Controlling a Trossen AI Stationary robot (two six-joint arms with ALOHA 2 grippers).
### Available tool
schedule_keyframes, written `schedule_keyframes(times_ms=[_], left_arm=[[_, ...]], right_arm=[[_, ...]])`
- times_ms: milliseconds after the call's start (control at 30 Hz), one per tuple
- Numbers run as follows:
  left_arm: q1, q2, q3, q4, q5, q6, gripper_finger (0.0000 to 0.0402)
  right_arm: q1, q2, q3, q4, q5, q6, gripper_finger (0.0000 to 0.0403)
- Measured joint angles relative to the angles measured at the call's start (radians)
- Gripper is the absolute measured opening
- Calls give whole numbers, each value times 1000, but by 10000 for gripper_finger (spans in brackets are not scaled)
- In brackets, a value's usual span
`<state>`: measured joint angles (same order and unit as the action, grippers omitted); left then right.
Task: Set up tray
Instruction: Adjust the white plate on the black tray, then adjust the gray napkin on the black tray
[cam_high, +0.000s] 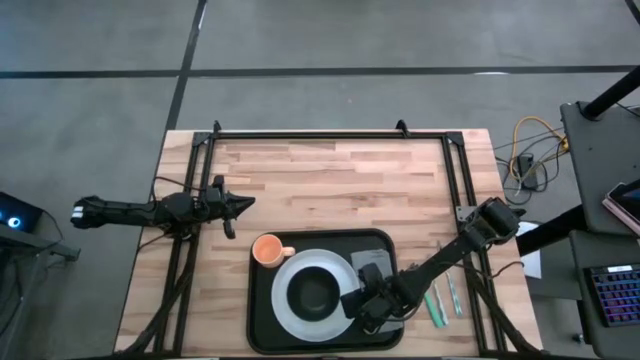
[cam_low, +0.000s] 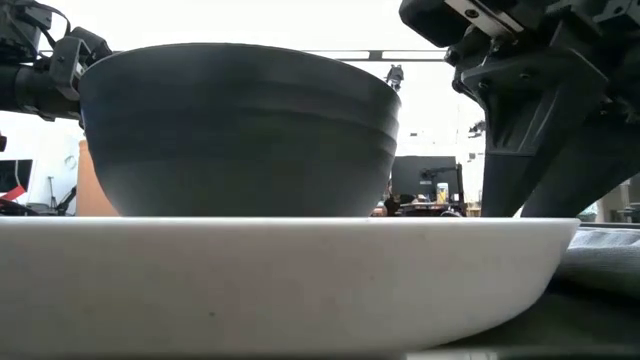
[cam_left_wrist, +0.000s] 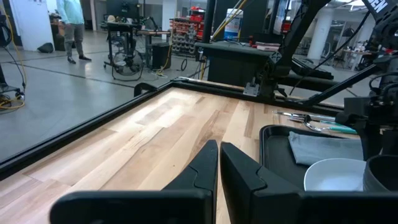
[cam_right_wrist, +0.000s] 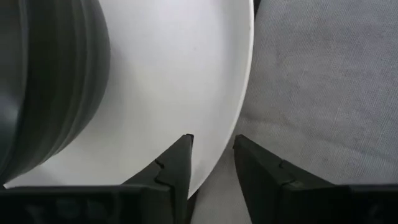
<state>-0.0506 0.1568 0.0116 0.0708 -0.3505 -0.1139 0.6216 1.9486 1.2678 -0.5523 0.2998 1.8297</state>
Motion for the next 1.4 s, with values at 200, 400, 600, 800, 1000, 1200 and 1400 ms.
schedule_keyframes(times_ms=[200, 400, 600, 800, 1000, 1200, 1400], left_arm=[[0, 0, 0, 0, 0, 0, 0], [0, 0, 0, 0, 0, 0, 0], [0, 0, 0, 0, 0, 0, 0], [0, 0, 0, 0, 0, 0, 0], [0, 0, 0, 0, 0, 0, 0], [0, 0, 0, 0, 0, 0, 0], [0, 0, 0, 0, 0, 0, 0]], right_arm=[[0, 0, 0, 7, 11, -7, 57], [0, 0, 2, 59, 11, -61, 14], [-12, 0, 12, 87, 17, -92, 9], [-23, 0, 10, 85, 17, -99, 9], [-23, 0, 15, 24, 11, -75, 13], [-25, -23, 15, 5, -8, -75, 67], [-32, -66, 15, -79, 12, -67, 151]])
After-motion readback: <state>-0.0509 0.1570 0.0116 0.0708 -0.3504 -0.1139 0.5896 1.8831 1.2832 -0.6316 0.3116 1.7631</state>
